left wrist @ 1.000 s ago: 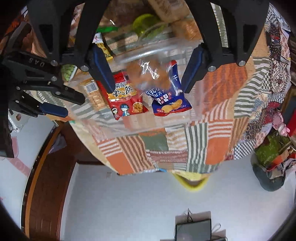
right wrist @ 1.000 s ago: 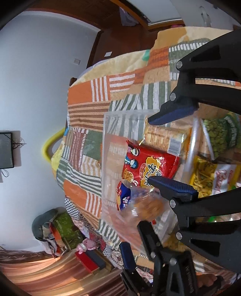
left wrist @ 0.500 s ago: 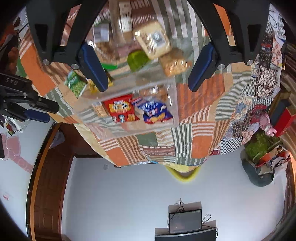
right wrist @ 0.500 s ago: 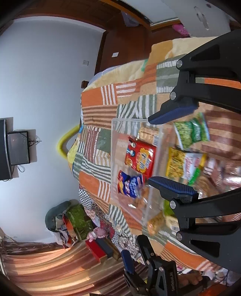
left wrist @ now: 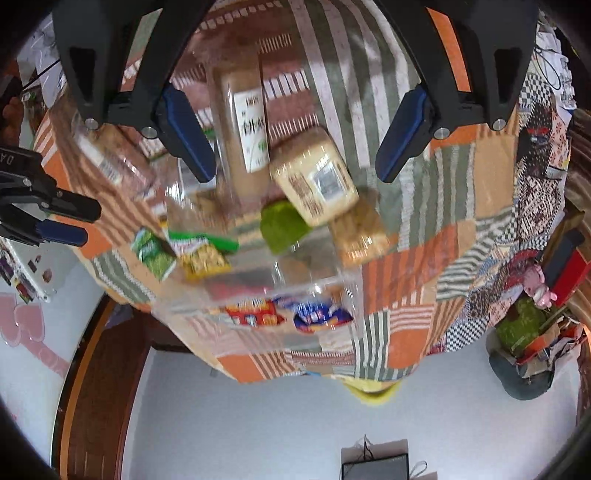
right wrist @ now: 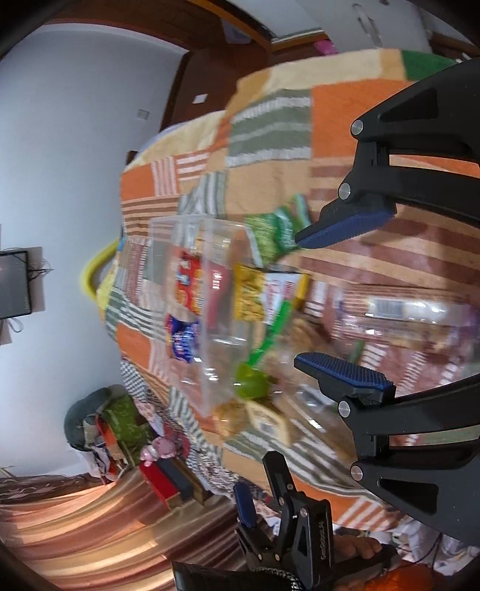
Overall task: Organize snacks
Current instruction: 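Grasp the tall biscuit roll with left tool while right tool grasps wrapped roll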
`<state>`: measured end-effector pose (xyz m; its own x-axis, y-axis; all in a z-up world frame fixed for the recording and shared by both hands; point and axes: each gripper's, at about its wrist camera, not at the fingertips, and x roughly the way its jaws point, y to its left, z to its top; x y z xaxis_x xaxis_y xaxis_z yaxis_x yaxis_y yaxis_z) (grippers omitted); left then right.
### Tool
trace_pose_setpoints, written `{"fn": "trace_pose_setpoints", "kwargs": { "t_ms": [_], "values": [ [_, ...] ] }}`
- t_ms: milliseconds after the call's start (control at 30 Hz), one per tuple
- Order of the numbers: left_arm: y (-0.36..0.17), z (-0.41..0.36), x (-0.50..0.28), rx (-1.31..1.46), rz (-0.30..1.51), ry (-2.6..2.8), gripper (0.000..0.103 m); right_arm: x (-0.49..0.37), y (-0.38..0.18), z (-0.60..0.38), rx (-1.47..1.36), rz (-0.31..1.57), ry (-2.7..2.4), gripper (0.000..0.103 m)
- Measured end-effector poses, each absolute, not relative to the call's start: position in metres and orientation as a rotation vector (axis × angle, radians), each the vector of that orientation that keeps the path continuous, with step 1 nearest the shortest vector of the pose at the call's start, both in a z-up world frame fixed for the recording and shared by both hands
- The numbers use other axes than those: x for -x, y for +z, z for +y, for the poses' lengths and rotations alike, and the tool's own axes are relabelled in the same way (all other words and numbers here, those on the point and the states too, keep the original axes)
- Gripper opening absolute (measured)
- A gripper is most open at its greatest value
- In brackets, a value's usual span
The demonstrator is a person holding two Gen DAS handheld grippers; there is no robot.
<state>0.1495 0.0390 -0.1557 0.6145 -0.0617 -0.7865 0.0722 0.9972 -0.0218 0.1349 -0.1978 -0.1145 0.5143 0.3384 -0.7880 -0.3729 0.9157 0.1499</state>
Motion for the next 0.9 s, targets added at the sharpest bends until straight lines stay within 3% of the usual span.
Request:
{"fn": "trace_pose_setpoints", "kwargs": {
  "t_ms": [433, 700, 833, 900],
  "values": [
    [-0.200, 0.017, -0.143, 0.020, 1.007, -0.153, 0.058, -0.106, -0.155, -0.191, 0.025, 1.059, 0.453, 0.055],
    [-0.221, 0.009, -0.151, 0.038, 1.040, -0.151, 0.052, -0.102, -0.163, -0.187, 0.049, 1.079, 0.459, 0.055],
    [-0.220, 0.003, -0.151, 0.031, 1.026, -0.160, 0.038, -0.103, -0.165, -0.187, 0.062, 1.072, 0.439, 0.044],
    [-0.219, 0.000, -0.149, 0.007, 1.022, -0.150, 0.037, -0.103, -0.165, -0.189, 0.052, 1.070, 0.441, 0.044]
  ]
}}
